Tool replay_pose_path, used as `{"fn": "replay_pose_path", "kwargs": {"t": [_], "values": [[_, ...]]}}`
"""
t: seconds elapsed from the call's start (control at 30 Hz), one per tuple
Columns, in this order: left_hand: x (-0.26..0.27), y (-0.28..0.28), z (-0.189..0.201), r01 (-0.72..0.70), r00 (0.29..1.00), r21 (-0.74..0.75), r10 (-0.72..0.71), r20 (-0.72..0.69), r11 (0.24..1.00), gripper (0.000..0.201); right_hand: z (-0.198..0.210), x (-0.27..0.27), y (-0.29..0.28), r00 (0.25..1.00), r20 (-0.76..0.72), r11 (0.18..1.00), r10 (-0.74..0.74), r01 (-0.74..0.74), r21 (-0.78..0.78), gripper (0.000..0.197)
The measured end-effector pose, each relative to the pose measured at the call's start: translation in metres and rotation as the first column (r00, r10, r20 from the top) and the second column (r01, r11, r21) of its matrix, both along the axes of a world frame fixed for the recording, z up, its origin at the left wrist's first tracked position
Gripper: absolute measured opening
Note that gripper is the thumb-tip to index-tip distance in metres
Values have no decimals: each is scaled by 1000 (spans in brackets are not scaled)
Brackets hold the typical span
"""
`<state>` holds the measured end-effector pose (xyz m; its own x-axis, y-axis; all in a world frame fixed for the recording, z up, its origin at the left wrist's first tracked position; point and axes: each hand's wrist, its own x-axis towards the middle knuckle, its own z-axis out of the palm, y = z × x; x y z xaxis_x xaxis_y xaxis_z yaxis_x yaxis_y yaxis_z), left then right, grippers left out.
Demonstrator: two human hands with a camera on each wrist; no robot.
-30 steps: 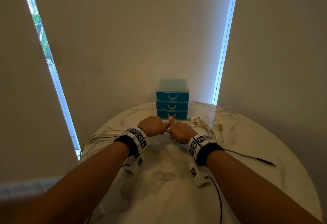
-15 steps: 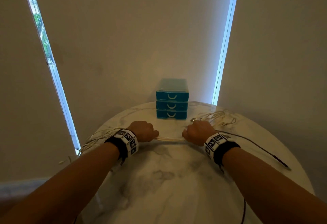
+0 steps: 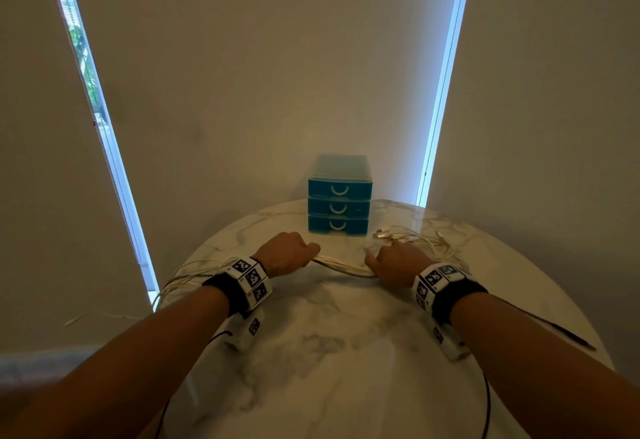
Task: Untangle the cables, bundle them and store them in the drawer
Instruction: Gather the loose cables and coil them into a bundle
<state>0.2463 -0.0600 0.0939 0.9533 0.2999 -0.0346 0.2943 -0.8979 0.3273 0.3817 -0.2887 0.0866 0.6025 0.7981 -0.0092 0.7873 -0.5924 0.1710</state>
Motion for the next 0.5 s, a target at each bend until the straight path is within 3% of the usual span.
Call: {"fn": "replay_pose_path", "kwargs": {"t": [0.1, 0.17, 0.23, 0.33, 0.4, 0.43, 0.5], "values": [[2, -3, 0, -12, 1000, 0, 12, 0, 1000, 41, 8, -10, 10, 999, -45, 998, 9, -7, 54, 37], [2, -5, 0, -16, 999, -30, 18, 46, 999, 45, 17, -21, 26, 981, -186, 962, 61, -8, 273, 48], [1, -9, 0, -21, 994, -66, 28, 109, 998, 49, 25, -39, 49, 879, -463, 878, 115, 128, 461, 70], [-1, -11, 1, -34, 984, -69, 45, 170, 997, 58, 28, -61, 76, 678, -732, 896, 63, 284, 341, 98], [-3, -8, 0, -55, 979, -63, 66, 194, 996, 60, 28, -65, 82, 598, -801, 887, 3, 368, 278, 95], [-4, -6, -1, -59, 974, -85, 76, 212, 995, 60, 29, -65, 83, 616, -787, 874, 12, 376, 307, 86], [-6, -3, -1, -40, 971, -146, 73, 229, 989, 63, 30, -62, 83, 733, -678, 876, 52, 292, 383, 72]]}}
